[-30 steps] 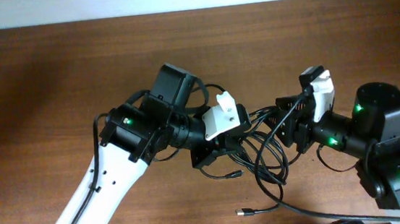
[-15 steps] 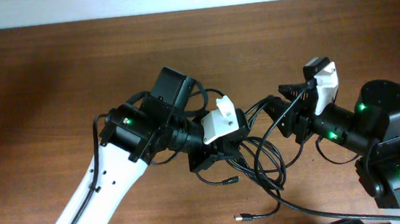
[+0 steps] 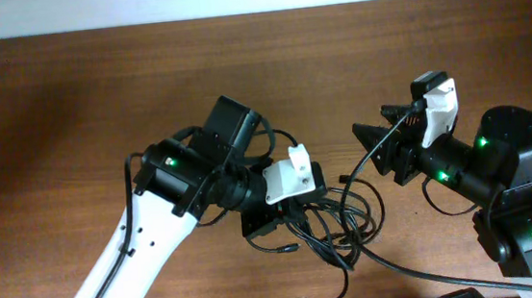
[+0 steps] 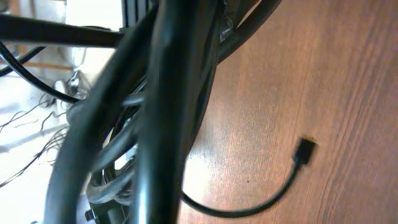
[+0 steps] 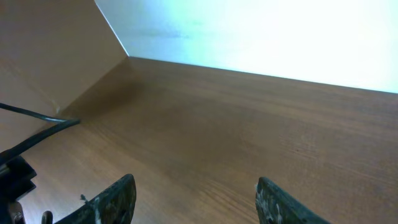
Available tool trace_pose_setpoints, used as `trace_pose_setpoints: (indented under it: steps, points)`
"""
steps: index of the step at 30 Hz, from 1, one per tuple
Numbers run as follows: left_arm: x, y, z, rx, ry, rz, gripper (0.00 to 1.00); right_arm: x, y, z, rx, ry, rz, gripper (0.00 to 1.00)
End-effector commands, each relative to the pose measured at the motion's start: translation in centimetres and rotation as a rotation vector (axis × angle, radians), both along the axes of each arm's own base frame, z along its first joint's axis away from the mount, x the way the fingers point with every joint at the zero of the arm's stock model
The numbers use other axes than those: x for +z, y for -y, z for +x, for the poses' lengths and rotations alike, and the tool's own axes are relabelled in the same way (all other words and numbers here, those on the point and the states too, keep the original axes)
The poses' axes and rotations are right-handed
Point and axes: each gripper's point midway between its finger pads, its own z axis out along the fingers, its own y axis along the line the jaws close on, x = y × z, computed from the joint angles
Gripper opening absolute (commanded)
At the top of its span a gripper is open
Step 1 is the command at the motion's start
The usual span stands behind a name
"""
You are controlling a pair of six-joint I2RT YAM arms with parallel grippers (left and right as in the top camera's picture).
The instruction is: Untangle cables
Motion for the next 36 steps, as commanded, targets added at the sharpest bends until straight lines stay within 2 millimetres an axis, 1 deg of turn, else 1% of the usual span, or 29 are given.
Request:
trace_pose_setpoints:
  steps: [1,3,5,8,11,14,16,20,23,28,33,36]
  points:
    - [0.6,0.3,0.0,-0.062,0.066,-0.035,0.00,0.5,0.2,0.1,-0.018,0.009,-0.003,0.61]
    - [0.6,0.3,0.1,-0.059,0.075,-0.031,0.00,0.1,0.1,-0.1,-0.006,-0.010,-0.001,0.61]
    - [0.3,0.1,0.4,-0.050,0.087,-0.010,0.00,0.2,-0.6,-0.9,0.042,-0.022,0.018,0.61]
    - [0.1,-0.2,0.7,-0.039,0.097,0.010,0.00,1.0,-1.2,-2.6,0.105,-0.007,0.045,0.62]
    - [0.1,-0.1,0.8,-0.027,0.091,0.009,0.00,1.7,-1.0,-3.8,0.109,0.013,0.049,0.66]
    - [0.6,0.5,1.6,0.019,0.094,-0.014,0.00,2.1,-0.8,-5.1,0.109,0.024,0.051,0.70]
    - [1.3,1.2,2.8,0.076,0.100,-0.050,0.00,1.6,-0.6,-5.8,0.108,-0.002,0.047,0.70]
    - [2.8,2.5,4.8,0.179,0.101,-0.122,0.00,-0.3,-0.5,-6.6,0.106,-0.094,0.033,0.71]
    - [3.8,3.2,5.8,0.226,0.107,-0.168,0.00,-1.0,-0.4,-6.9,0.105,-0.132,0.026,0.71]
    - [4.7,3.7,6.8,0.286,0.095,-0.203,0.00,-1.2,-0.4,-7.1,0.106,-0.141,0.023,0.72]
    - [3.7,2.4,8.7,0.469,0.078,-0.127,0.00,-1.3,-0.1,-6.8,0.088,-0.134,0.008,0.73]
    - [2.9,0.9,10.5,0.647,0.069,-0.065,0.00,-1.3,-0.1,-6.8,0.088,-0.134,0.008,0.74]
